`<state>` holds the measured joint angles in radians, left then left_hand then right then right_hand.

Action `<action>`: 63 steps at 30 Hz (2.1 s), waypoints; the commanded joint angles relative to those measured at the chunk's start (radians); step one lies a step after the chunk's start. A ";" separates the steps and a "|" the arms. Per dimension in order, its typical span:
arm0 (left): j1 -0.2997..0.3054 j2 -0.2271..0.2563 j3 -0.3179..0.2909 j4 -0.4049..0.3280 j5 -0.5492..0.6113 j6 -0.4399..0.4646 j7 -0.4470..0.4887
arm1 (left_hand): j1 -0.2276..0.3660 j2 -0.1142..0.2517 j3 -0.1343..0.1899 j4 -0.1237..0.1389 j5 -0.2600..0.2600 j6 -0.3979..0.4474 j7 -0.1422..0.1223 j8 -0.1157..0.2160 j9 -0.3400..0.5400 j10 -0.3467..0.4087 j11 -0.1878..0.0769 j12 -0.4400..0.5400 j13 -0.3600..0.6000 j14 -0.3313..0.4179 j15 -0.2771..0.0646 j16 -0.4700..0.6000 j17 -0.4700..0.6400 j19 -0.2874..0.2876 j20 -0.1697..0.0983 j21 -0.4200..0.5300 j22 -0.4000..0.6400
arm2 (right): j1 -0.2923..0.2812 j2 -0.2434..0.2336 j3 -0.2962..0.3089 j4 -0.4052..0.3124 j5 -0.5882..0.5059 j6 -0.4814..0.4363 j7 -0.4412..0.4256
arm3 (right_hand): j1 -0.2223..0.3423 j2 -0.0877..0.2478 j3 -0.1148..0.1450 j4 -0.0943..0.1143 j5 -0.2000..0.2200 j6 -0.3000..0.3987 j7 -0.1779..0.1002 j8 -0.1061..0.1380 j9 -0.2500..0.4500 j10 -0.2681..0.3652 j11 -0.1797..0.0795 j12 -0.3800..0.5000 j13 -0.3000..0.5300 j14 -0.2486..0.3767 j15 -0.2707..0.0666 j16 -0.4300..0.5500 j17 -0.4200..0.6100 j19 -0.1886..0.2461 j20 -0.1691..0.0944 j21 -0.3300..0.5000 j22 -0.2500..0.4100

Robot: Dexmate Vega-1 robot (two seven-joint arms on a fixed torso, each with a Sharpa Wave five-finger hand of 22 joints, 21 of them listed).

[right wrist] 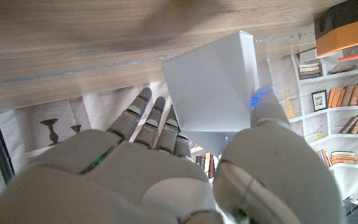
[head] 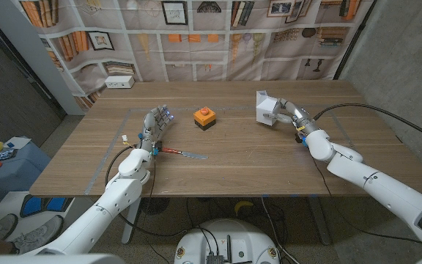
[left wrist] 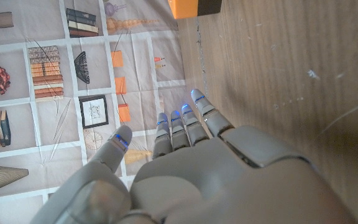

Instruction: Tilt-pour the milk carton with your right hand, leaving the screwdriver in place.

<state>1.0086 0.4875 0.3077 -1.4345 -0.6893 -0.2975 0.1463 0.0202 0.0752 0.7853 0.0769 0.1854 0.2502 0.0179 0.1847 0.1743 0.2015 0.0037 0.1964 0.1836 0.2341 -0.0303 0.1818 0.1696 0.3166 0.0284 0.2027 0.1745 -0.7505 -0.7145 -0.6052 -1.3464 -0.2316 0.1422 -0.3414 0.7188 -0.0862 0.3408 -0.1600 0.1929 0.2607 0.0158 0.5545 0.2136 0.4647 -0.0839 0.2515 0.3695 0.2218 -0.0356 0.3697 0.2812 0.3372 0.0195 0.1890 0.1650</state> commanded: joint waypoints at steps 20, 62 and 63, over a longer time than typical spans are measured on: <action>0.006 0.001 0.000 -0.008 0.001 0.000 0.007 | 0.001 0.065 0.010 0.000 0.003 0.003 0.001 0.001 0.005 0.004 0.001 0.000 0.002 0.004 0.004 -0.002 0.003 0.006 0.003 -0.003 0.002 | 0.019 0.044 -0.035 0.079 0.014 0.020 -0.040 | 0.020 0.010 0.003 -0.001 0.013 -0.042 0.008 -0.017 0.000 -0.031 0.011 -0.015 0.005 -0.012 -0.017 -0.003 0.003 0.005 -0.010 0.001 0.004; 0.027 0.003 -0.007 -0.017 0.000 -0.019 0.006 | 0.000 0.066 0.012 0.003 0.003 0.002 0.001 0.001 0.005 0.006 0.004 0.001 0.002 0.006 0.006 -0.001 0.003 0.007 0.004 -0.003 0.002 | 0.001 -0.044 -0.017 -0.042 0.079 -0.063 0.141 | -0.083 -0.027 -0.060 0.030 0.047 -0.370 0.074 -0.221 -0.002 -0.378 0.147 -0.061 0.001 -0.235 0.125 -0.109 0.024 -0.158 0.059 -0.011 0.005; 0.025 0.003 -0.007 -0.015 0.000 -0.019 0.004 | 0.000 0.066 0.012 0.003 0.003 0.002 0.001 0.001 0.005 0.006 0.005 0.001 0.002 0.006 0.006 -0.001 0.003 0.007 0.003 -0.003 0.002 | 0.000 -0.047 -0.014 -0.041 0.083 -0.059 0.144 | -0.089 -0.028 -0.064 0.031 0.050 -0.380 0.076 -0.229 -0.003 -0.393 0.154 -0.062 0.000 -0.244 0.132 -0.113 0.025 -0.165 0.060 -0.011 0.005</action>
<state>1.0350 0.4865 0.3032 -1.4519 -0.6881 -0.3119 0.1576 0.0202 0.0752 0.7894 0.0809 0.1854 0.2502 0.0179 0.1847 0.1743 0.2015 0.0037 0.1964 0.1836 0.2377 -0.0267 0.1818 0.1696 0.3166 0.0284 0.2027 0.1744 -0.7417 -0.7379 -0.6343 -1.3633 -0.1690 0.0918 -0.2319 0.6451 -0.1150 0.2853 -0.1322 0.2332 -0.0974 0.0889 0.3359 0.2096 0.0951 0.0627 0.1922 0.3709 -0.0028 0.0882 0.2631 0.3023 0.1844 0.0755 0.1811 0.1650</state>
